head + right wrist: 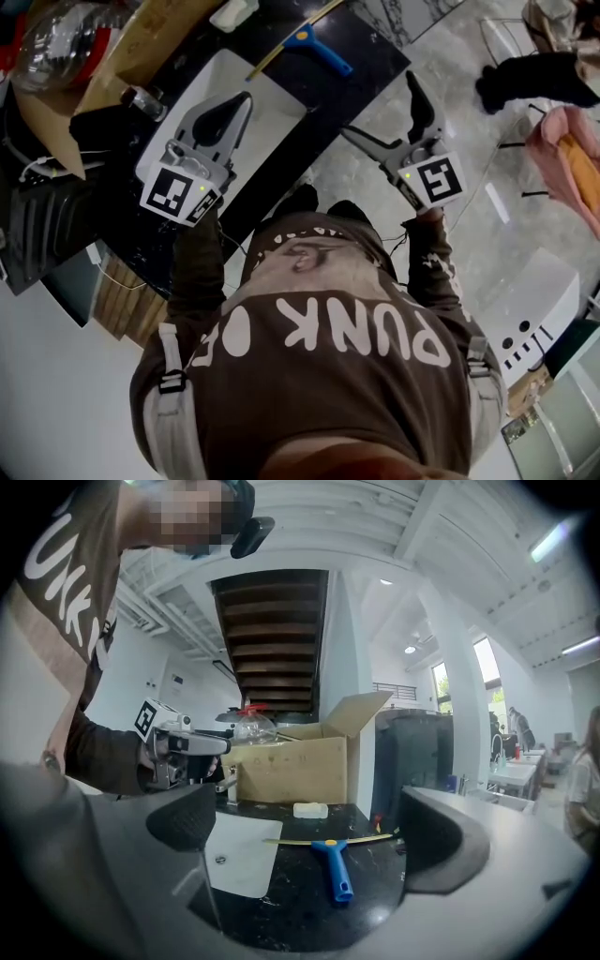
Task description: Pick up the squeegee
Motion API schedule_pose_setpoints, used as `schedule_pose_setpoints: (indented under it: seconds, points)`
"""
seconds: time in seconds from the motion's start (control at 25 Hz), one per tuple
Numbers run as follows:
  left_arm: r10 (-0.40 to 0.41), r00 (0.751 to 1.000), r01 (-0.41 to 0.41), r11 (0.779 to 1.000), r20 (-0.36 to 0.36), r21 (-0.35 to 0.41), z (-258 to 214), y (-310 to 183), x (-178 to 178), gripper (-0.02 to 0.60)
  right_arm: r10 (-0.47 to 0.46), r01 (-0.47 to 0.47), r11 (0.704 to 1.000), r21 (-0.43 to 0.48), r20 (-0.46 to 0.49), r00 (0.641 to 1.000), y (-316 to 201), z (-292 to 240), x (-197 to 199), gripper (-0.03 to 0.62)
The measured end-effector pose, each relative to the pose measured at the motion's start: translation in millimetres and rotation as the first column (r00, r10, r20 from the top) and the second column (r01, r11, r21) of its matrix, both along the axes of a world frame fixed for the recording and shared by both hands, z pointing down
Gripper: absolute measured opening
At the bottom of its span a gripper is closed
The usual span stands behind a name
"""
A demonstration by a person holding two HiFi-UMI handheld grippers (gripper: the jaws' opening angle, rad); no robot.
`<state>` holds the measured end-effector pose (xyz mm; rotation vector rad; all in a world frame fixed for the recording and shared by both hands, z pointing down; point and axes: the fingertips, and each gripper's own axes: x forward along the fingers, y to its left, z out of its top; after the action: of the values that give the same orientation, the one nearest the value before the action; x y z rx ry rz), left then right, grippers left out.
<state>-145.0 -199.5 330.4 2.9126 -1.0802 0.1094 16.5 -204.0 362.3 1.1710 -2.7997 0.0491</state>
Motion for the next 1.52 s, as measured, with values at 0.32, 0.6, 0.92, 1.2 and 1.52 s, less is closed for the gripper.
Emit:
schedule_pose_setpoints:
  seconds: [0.32,0.6,0.92,1.2,1.52]
  points:
    - [-0.026,1.0,0.026,0.999,0.011,-0.03,11.4,-27.0,-5.0,0.003,-0.012,0.012,1.0,-0.015,0.007,1.0,-35.8,13.4,-2.7,0.595]
    - [-0.08,0.996,0.081,0.996,0.028,-0.032,12.6,-42.5,-2.0,0.003,-0.05,0.05,0.998,-0.024,-0.013,0.999,-58.0,28.6,-0.3,0.594]
    - [-0.084,0.996,0.085,0.995,0.037,-0.044,17.4,-49.9,6.1,0.003,-0.069,0.06,0.991,-0.117,-0.08,0.994,-98.3,89.5,-6.7,0.594]
    - [-0.088,0.995,0.089,0.995,0.037,-0.05,20.4,-52.0,6.9,0.003,-0.095,0.07,0.982,-0.173,-0.142,0.985,-130.8,139.7,-27.5,0.594]
    - [-0.09,0.995,0.092,0.994,0.035,-0.055,21.5,-54.9,5.1,0.003,-0.124,0.069,0.967,-0.246,-0.217,0.968,-156.1,189.4,-45.2,0.594]
